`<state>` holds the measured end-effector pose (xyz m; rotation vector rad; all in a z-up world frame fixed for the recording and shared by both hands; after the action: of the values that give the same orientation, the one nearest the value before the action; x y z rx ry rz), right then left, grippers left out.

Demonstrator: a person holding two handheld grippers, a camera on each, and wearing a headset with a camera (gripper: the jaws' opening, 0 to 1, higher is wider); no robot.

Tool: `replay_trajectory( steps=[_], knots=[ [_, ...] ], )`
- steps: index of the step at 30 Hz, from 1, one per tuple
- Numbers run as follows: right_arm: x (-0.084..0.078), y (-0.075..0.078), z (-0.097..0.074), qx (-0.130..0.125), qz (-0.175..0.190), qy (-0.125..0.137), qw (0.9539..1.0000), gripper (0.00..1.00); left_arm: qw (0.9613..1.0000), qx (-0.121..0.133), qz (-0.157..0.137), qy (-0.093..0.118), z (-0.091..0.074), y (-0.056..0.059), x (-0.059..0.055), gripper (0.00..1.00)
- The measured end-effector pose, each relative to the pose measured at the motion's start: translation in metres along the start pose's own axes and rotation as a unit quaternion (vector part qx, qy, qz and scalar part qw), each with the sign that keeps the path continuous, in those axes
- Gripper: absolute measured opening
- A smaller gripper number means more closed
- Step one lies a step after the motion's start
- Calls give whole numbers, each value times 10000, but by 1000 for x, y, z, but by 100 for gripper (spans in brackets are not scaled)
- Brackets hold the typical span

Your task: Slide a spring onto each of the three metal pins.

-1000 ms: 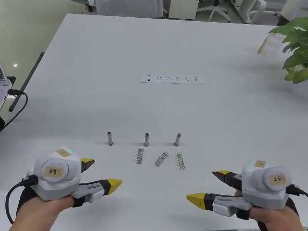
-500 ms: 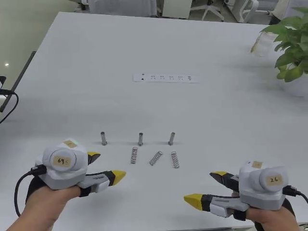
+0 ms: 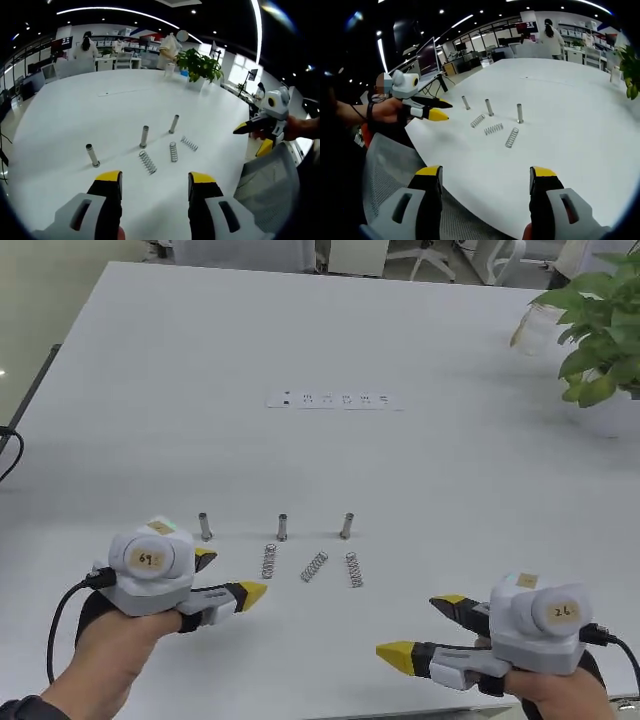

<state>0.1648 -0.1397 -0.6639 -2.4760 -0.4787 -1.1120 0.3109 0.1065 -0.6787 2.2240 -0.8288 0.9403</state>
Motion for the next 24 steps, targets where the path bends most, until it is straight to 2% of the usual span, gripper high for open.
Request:
replay_trajectory(
  steps=[11,24],
  knots=[
    [-1,-1,0,-2,32,-4,10000,69,10000,23,-72,-8,20,-2,4,43],
    [-1,-1,-1,-8,77,-1,10000,69,9998,-56,-4,-164,47,-3,4,40]
  ],
)
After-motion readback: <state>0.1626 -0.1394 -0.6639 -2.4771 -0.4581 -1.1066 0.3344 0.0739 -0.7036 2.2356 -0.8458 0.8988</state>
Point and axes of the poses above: the centre of the closed fingertips' face, and the gripper's own axes: z roughly forward along the fingers, y roughly to its right, x roughly out of its top, the point moved 7 cm from there along -z, roughly backward along the fingers, and after that the axes turned 6 degrees about -z, right-handed, at the moved point
